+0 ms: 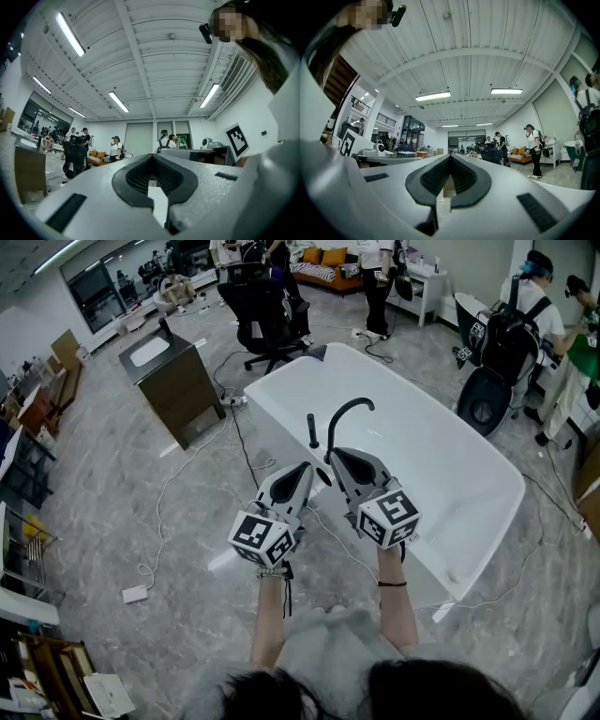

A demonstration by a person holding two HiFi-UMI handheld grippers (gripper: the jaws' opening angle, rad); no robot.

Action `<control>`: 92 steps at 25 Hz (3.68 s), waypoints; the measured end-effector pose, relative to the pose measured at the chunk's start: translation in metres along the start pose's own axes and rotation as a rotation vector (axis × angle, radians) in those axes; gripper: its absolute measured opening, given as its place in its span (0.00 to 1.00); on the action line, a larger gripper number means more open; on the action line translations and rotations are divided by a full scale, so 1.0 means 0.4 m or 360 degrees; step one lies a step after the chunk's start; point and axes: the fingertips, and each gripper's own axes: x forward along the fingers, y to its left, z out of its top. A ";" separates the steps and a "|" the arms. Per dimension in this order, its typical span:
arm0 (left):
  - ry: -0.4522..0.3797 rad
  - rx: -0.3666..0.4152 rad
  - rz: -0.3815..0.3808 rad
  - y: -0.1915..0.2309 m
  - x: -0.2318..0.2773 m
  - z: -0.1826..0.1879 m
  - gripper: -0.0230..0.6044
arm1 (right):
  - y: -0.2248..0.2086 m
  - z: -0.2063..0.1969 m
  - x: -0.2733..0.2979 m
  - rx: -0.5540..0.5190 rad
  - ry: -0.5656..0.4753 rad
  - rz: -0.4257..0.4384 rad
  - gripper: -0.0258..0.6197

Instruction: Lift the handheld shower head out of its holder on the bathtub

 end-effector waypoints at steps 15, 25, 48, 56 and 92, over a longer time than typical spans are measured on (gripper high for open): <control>0.0007 -0.0010 -0.0003 -0.049 -0.002 0.013 0.04 | 0.015 0.015 -0.045 -0.0003 0.0033 0.0017 0.04; 0.0025 -0.0032 0.0051 -0.122 0.003 0.002 0.04 | -0.025 0.019 -0.124 0.0052 0.0023 -0.0017 0.04; 0.0105 -0.0061 0.0094 -0.011 0.075 -0.065 0.04 | -0.119 -0.064 -0.013 0.0146 0.0088 -0.0003 0.04; 0.0132 -0.0084 0.0101 0.116 0.121 -0.091 0.04 | -0.171 -0.099 0.089 0.0157 0.0112 -0.0026 0.04; 0.0136 -0.0179 -0.0151 0.509 0.219 -0.126 0.04 | -0.235 -0.189 0.440 0.0166 0.0112 -0.0292 0.04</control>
